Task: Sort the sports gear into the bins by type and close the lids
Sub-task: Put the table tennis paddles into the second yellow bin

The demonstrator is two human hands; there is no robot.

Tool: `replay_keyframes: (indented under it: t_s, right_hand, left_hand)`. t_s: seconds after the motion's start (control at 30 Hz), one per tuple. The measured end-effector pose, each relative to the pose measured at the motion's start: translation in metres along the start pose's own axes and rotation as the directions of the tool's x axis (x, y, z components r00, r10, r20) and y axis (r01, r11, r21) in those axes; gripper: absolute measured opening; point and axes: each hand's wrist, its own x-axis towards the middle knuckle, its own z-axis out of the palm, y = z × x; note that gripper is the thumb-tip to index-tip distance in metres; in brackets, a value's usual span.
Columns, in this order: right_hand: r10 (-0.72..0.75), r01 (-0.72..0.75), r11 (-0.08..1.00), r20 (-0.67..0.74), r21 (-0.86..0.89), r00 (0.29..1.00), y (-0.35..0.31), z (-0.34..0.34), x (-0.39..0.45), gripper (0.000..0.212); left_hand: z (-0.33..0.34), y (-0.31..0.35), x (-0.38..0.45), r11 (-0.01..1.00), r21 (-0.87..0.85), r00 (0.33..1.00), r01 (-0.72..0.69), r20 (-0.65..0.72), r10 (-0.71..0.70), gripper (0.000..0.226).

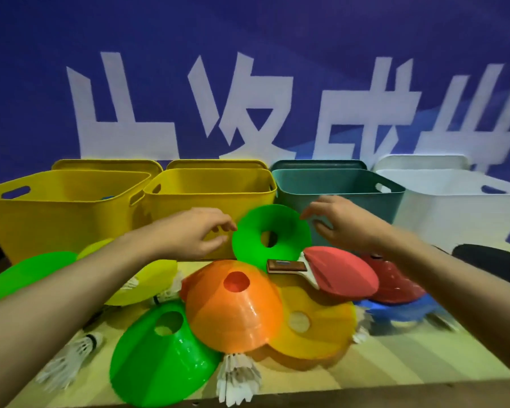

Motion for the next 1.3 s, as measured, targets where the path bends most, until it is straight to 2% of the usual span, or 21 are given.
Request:
replay_keyframes:
  t_s: [0.13, 0.23, 0.3, 0.37, 0.47, 0.67, 0.8, 0.97, 1.07, 1.2, 1.3]
  right_hand:
    - [0.128, -0.128, 0.992, 0.039, -0.003, 0.991, 0.027, -0.005, -0.055, 0.035]
    - [0.237, -0.238, 0.971, 0.054, -0.002, 0.97, 0.051, -0.01, -0.088, 0.039]
    - [0.293, -0.294, 0.956, 0.072, -0.007, 0.953, 0.066, -0.01, -0.107, 0.035]
    - [0.327, -0.327, 0.945, 0.076, -0.001, 0.942, 0.082, -0.011, -0.129, 0.031]
    - [0.396, -0.396, 0.918, 0.075, -0.019, 0.915, 0.103, -0.014, -0.156, 0.036]
    - [0.518, -0.515, 0.854, 0.021, -0.08, 0.855, 0.14, -0.014, -0.187, 0.04]
    - [0.616, -0.592, 0.786, 0.144, -0.178, 0.774, 0.173, -0.01, -0.206, 0.037]
    - [0.692, -0.629, 0.721, 0.299, -0.29, 0.657, 0.183, -0.019, -0.22, 0.063]
    - [0.71, -0.616, 0.703, 0.3, -0.355, 0.637, 0.186, -0.027, -0.227, 0.071]
    - [0.764, -0.626, 0.635, 0.244, -0.453, 0.598, 0.197, -0.04, -0.244, 0.087]
    - [0.835, -0.611, 0.533, 0.251, -0.585, 0.489, 0.207, -0.045, -0.255, 0.101]
  left_hand:
    - [0.015, 0.05, 0.039, 0.995, 0.073, 0.994, -0.062, 0.1, 0.055, 0.052]
    - [0.037, 0.076, 0.071, 0.985, 0.166, 0.96, -0.045, 0.28, -0.004, 0.074]
    - [0.051, 0.081, 0.084, 0.96, 0.277, 0.908, -0.024, 0.407, -0.095, 0.073]
    - [0.06, 0.085, 0.094, 0.941, 0.338, 0.875, -0.004, 0.456, -0.16, 0.055]
    - [0.066, 0.086, 0.1, 0.936, 0.351, 0.887, -0.001, 0.432, -0.161, 0.037]
    - [0.069, 0.083, 0.099, 0.941, 0.34, 0.924, 0.013, 0.355, -0.141, 0.034]
    - [0.074, 0.085, 0.097, 0.949, 0.314, 0.909, 0.006, 0.394, -0.136, 0.037]
    - [0.078, 0.082, 0.097, 0.946, 0.323, 0.937, -0.01, 0.332, -0.104, 0.03]
    - [0.08, 0.083, 0.098, 0.953, 0.303, 0.929, 0.02, 0.347, -0.13, 0.027]
    - [0.087, 0.088, 0.1, 0.958, 0.288, 0.917, -0.011, 0.384, -0.105, 0.033]
    - [0.086, 0.09, 0.102, 0.95, 0.311, 0.912, -0.022, 0.396, -0.109, 0.034]
